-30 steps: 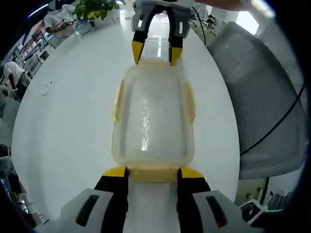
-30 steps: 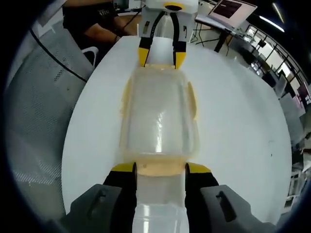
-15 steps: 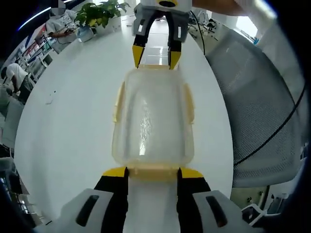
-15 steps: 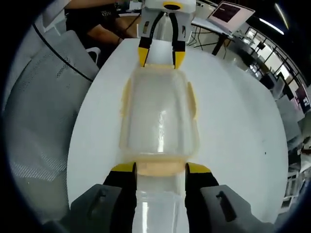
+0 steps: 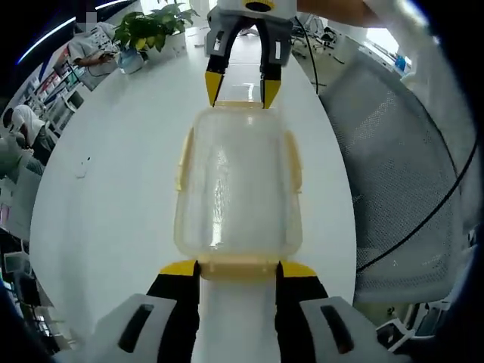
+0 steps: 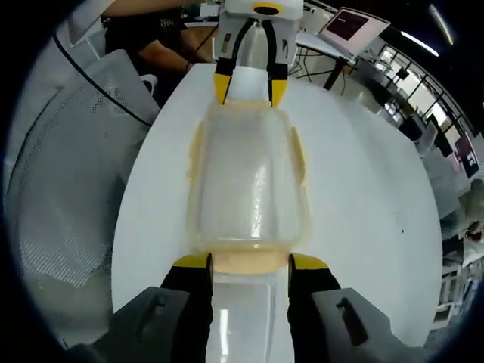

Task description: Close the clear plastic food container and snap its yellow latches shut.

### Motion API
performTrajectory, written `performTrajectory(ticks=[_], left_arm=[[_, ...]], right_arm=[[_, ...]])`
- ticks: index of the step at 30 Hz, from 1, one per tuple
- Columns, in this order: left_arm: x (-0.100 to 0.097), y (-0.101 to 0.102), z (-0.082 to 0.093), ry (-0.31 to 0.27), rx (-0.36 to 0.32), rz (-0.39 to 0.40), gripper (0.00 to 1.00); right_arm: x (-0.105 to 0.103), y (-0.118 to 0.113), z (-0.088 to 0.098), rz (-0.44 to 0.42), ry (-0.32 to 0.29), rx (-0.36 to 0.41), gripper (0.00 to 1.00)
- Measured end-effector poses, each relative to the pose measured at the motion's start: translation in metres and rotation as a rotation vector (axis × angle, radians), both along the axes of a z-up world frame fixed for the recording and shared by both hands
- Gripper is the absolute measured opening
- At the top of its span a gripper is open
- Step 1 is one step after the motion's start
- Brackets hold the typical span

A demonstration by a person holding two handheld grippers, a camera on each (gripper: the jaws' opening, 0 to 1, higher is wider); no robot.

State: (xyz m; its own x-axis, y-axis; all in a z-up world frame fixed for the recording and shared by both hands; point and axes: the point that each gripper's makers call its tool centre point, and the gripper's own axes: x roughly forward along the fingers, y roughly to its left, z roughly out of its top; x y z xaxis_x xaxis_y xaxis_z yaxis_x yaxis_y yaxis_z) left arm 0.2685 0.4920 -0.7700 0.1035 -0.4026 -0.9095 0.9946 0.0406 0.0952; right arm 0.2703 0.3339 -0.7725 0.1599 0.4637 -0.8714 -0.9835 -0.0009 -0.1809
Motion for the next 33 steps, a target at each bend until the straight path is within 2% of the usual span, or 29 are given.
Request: performTrajectory(ticks=[10,18,33], left_arm=[[-0.002,-0.048,0.010,-0.013,-0.011,-0.021,0.34],[0.003,-0.087,0.015,-0.024,-0.015,-0.047,0.34],[0.011,-0.140,0.016,-0.029,-0.018,-0.061,0.34]], right_arm=[[-0.003,-0.046,0.011,-0.019,-0.017,-0.013,0.34],[-0.002,-0.085,0.012,-0.052,-0.019,-0.017,0.34],[0.003,-0.138,0.011,-0.069,-0.011,-0.023,0.35]])
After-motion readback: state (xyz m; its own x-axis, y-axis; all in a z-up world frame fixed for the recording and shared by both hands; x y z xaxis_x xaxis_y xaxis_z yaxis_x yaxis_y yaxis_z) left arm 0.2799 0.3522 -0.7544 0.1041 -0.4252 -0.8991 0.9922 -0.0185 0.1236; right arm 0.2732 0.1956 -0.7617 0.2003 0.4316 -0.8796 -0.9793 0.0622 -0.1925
